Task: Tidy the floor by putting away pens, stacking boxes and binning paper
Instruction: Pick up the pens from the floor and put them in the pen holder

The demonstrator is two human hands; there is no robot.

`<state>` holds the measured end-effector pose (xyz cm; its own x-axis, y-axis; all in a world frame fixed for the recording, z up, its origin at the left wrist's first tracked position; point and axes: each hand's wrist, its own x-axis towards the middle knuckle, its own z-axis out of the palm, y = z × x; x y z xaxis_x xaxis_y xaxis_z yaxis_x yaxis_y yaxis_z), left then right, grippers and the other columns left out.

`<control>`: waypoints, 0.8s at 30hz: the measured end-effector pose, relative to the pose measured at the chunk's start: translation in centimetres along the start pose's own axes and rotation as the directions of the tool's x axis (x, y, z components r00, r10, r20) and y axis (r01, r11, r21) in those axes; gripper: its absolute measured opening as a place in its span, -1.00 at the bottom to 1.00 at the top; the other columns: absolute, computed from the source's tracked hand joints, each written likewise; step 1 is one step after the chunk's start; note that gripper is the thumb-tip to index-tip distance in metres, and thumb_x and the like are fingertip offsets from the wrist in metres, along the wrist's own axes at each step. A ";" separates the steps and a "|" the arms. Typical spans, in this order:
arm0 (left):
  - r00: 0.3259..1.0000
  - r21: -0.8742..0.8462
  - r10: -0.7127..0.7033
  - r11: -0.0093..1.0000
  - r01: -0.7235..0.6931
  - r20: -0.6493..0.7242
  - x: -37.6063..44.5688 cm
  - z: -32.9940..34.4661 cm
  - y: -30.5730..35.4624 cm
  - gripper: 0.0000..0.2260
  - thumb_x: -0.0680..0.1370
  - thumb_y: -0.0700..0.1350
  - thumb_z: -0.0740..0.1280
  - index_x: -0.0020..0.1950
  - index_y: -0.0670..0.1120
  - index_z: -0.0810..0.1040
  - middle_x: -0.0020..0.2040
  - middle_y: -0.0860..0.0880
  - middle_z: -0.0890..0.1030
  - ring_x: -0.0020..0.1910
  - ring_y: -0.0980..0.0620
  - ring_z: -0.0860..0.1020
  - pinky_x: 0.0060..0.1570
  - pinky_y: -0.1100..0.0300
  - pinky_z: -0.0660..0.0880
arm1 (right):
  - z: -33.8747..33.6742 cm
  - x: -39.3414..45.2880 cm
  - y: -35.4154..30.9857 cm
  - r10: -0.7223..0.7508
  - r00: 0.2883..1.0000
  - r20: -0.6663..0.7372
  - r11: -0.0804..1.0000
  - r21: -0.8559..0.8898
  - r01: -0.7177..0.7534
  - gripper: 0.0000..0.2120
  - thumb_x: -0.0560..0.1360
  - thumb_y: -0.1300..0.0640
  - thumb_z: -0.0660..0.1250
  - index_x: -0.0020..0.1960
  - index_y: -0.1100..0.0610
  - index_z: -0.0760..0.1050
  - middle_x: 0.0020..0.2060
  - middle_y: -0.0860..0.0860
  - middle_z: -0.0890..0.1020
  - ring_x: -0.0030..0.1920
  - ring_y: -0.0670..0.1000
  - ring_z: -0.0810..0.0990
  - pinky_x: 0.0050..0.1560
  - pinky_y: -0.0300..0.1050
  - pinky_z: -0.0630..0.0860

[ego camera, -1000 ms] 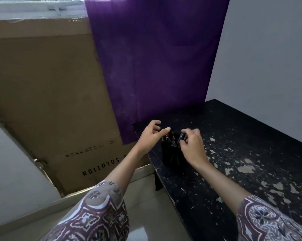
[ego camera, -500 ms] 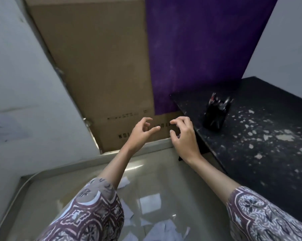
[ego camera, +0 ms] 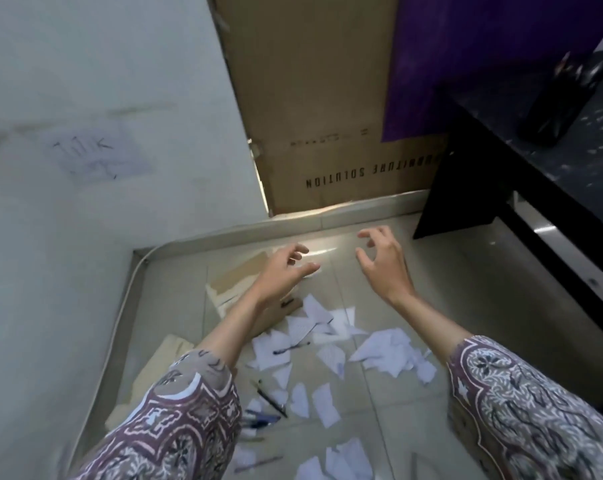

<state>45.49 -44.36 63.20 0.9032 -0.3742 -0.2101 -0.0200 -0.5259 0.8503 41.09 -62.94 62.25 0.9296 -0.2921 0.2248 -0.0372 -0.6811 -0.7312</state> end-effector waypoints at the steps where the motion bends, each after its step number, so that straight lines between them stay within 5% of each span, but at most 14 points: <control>1: 1.000 0.002 -0.019 1.000 0.019 0.009 -1.4 -0.3 -1.8 -0.69 0.50 -0.02 0.36 0.20 -0.09 0.47 0.18 -0.12 0.50 0.16 -0.03 0.47 0.09 0.17 0.44 | 1.2 -1.3 -0.2 0.010 1.000 0.023 1.000 0.003 -0.010 -0.77 0.49 0.26 0.25 0.14 0.22 0.48 0.06 0.12 0.49 0.00 0.05 0.48 -0.06 -0.20 0.33; 4: 0.997 0.034 -0.069 0.997 0.067 0.039 -5.5 -0.8 -7.3 -0.66 0.50 -0.01 0.35 0.24 -0.09 0.45 0.19 -0.07 0.49 0.14 0.04 0.45 0.00 0.30 0.42 | 5.1 -5.3 0.1 0.037 0.994 0.105 0.999 0.007 -0.037 -0.76 0.50 0.25 0.24 0.16 0.22 0.47 0.08 0.09 0.48 0.01 0.02 0.47 -0.06 -0.19 0.35; 7: 0.990 0.050 -0.141 0.989 0.140 0.022 -8.1 -1.2 -12.3 -0.60 0.50 0.06 0.34 0.28 -0.07 0.43 0.23 -0.06 0.47 0.21 0.03 0.44 0.17 0.14 0.41 | 8.8 -8.5 1.2 0.064 0.983 0.172 0.998 -0.013 -0.063 -0.75 0.50 0.24 0.25 0.17 0.22 0.47 0.09 0.10 0.49 0.02 0.05 0.49 -0.07 -0.14 0.38; 15: 0.936 -0.063 -0.345 0.938 0.341 -0.074 -13.2 2.2 -28.4 -0.69 0.53 -0.02 0.31 0.23 -0.09 0.45 0.19 -0.06 0.48 0.20 0.01 0.45 0.17 0.12 0.41 | 21.4 -16.8 9.0 0.034 0.928 0.372 0.999 0.008 -0.040 -0.80 0.50 0.28 0.25 0.11 0.23 0.49 0.07 0.09 0.49 -0.02 -0.02 0.46 -0.10 -0.21 0.33; 21: 0.904 -0.043 -0.415 0.910 0.413 -0.102 -16.0 6.3 -40.1 -0.76 0.54 -0.15 0.31 0.17 -0.20 0.47 0.09 -0.10 0.52 0.03 0.04 0.48 -0.21 0.47 0.40 | 29.6 -20.7 15.9 0.027 0.870 0.492 0.999 -0.038 -0.010 -0.79 0.50 0.30 0.27 0.12 0.27 0.49 0.09 0.17 0.50 0.04 0.09 0.51 -0.03 -0.11 0.42; 24: 0.906 0.003 -0.400 0.915 0.405 -0.136 -16.2 7.7 -45.6 -0.78 0.53 -0.21 0.31 0.15 -0.23 0.48 0.12 -0.16 0.55 0.01 0.06 0.48 -0.24 0.47 0.37 | 33.7 -21.0 19.2 -0.011 0.845 0.535 0.996 -0.072 0.059 -0.80 0.50 0.29 0.27 0.12 0.28 0.49 0.08 0.19 0.50 0.06 0.14 0.51 -0.03 -0.13 0.38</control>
<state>28.52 -20.21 24.12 0.8847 -0.0251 -0.4655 0.3455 -0.6349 0.6910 33.24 -47.22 21.80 0.9818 0.1202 -0.1470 -0.0090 -0.7439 -0.6682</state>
